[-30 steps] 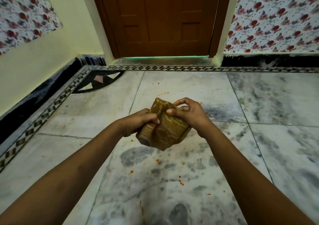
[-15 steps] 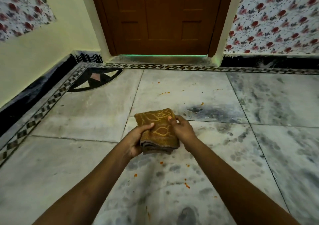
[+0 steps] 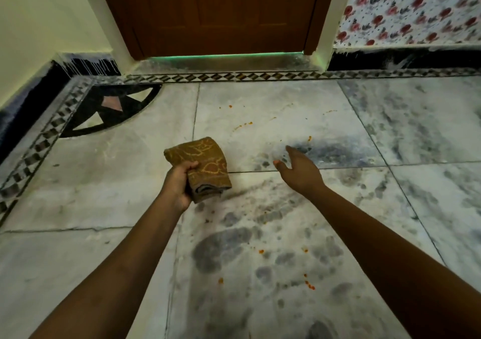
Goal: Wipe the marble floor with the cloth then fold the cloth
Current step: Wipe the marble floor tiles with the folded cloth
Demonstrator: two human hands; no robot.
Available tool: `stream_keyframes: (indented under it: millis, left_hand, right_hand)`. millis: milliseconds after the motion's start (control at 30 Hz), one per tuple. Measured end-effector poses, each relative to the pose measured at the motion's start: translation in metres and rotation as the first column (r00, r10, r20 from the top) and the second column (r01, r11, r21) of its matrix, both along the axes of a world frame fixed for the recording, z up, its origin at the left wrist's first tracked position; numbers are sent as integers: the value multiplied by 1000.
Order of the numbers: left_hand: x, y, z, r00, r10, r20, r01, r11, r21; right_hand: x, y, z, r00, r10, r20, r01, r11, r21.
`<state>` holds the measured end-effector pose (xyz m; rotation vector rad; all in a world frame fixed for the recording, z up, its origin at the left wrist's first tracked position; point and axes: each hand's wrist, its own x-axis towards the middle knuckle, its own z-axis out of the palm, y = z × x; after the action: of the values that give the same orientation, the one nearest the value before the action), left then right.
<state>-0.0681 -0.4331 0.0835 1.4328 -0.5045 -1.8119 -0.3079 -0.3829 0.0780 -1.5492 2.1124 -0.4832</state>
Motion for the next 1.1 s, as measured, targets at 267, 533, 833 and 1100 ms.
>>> stream_keyframes:
  millis: [267, 533, 833, 1100]
  left_hand:
    - [-23, -102, -33, 959, 108, 263, -50, 975, -218]
    - [-35, -212, -59, 572, 190, 798, 159, 929, -335]
    - [-91, -317, -82, 179, 12, 984, 488, 867, -99]
    - [-128, -339, -132, -190, 20, 982, 799, 584, 142]
  right_hand:
    - [-3, -106, -83, 976, 8, -217, -27, 996, -81]
    - [-40, -180, -137, 939, -6, -345, 6, 1000, 0]
    - [-36, -195, -166, 908, -118, -403, 103, 993, -59]
    - [-35, -199, -169, 899, -187, -397, 154, 982, -112]
